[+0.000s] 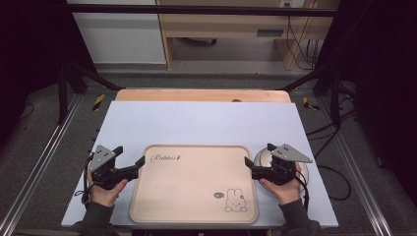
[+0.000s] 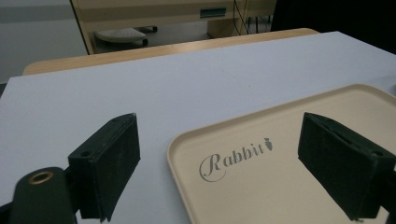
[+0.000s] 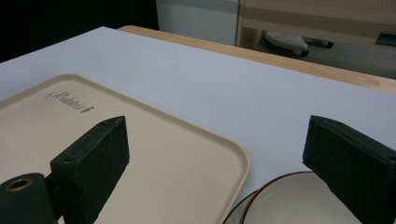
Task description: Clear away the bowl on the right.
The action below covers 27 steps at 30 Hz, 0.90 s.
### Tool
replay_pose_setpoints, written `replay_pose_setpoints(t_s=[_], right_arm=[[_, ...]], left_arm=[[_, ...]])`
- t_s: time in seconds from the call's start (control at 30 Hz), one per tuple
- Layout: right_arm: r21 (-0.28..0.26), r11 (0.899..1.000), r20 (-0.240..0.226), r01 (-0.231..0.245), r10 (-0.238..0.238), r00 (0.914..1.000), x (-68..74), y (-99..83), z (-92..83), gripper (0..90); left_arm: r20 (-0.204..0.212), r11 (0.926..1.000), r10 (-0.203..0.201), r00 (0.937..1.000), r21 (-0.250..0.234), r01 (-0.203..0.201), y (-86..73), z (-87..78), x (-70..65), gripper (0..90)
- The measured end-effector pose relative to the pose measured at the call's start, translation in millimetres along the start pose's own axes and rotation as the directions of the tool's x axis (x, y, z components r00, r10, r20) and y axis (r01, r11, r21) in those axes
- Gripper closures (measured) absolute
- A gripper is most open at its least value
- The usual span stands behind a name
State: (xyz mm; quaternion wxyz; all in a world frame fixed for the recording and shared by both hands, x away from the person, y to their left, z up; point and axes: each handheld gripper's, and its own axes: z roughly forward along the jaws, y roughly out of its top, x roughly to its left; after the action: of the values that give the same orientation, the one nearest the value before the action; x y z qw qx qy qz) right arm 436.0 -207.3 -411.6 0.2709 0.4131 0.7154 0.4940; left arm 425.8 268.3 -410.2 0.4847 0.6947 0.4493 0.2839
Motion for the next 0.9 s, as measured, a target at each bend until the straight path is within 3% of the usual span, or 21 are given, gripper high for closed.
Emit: replay_pose_setpoints(t_s=[0.9], right_arm=[[0.016,1.0,0.011,-0.015,0.015,0.9998,-4.1,4.7,-4.0,10.5]], left_arm=[[-0.003,1.0,-0.002,1.0,0.009,0.002,-2.1,0.0,4.2,12.4]])
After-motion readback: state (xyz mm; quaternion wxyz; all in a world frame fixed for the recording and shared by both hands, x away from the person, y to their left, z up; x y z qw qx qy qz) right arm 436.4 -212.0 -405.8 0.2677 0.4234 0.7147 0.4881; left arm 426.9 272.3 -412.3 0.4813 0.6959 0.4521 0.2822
